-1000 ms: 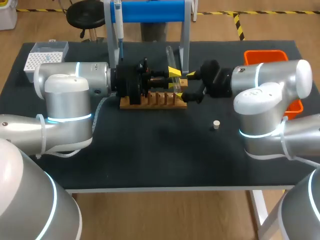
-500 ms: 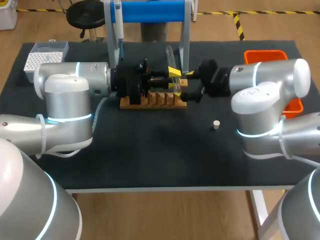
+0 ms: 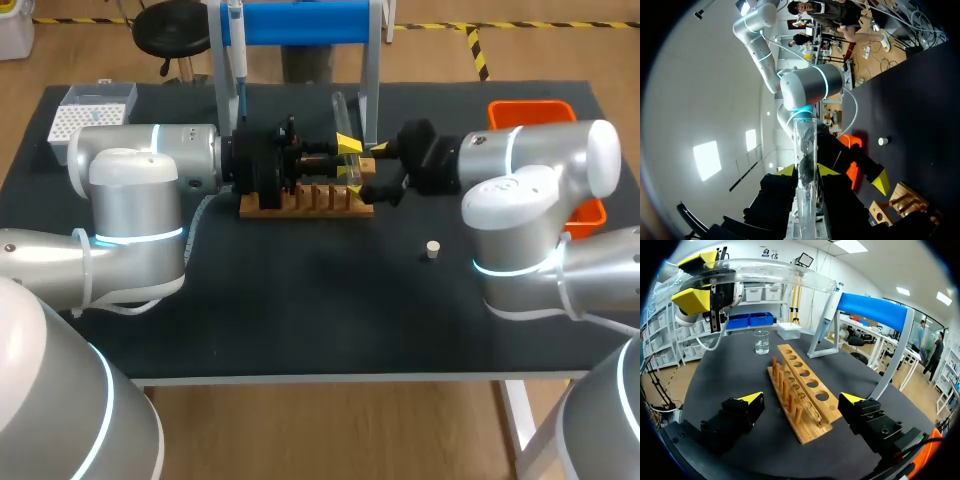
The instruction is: Invert the test tube, pick up the pipette, mount the tip to pipette, aspirate from beaker and dispense into the tube, eject the tip, return the pipette, and cap with the stopper.
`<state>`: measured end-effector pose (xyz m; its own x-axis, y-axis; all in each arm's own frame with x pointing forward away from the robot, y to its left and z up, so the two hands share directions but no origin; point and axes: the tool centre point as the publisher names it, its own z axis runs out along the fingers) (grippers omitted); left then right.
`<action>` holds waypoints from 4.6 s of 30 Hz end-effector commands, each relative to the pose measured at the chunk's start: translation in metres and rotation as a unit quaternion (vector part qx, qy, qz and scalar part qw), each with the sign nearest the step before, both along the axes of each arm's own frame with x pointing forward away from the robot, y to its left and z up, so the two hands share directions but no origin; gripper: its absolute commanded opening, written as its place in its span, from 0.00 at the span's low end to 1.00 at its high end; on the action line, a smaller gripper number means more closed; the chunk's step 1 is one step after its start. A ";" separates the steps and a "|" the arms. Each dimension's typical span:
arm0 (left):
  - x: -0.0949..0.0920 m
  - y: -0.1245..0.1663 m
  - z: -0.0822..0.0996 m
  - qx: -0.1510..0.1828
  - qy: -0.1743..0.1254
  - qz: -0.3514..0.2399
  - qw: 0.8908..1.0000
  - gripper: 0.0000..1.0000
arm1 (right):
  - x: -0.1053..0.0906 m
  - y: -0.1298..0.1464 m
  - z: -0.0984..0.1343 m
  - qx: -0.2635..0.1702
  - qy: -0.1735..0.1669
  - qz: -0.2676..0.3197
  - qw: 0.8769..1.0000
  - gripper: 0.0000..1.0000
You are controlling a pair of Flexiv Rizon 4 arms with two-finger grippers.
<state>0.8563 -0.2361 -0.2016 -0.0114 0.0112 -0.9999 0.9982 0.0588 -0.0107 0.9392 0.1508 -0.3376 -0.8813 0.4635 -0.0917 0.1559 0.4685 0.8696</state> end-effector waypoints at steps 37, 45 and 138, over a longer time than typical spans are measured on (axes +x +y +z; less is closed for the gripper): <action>0.032 0.008 -0.003 0.019 0.241 0.045 0.969 0.00 | -0.001 0.000 -0.001 0.002 -0.001 0.000 1.000 1.00; 0.050 0.011 -0.004 0.008 0.343 0.039 0.938 0.00 | -0.001 0.000 -0.001 0.002 -0.001 0.000 1.000 1.00; 0.104 0.036 0.006 -0.074 0.655 0.020 0.752 0.00 | -0.001 0.000 -0.001 0.002 -0.001 0.000 1.000 1.00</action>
<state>0.9580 -0.2017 -0.1917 -0.9845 -0.1290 -0.1191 0.1201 -0.0007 -0.9928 0.9392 0.1505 -0.3380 -0.8814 0.4633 -0.0920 0.1550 0.4676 0.8703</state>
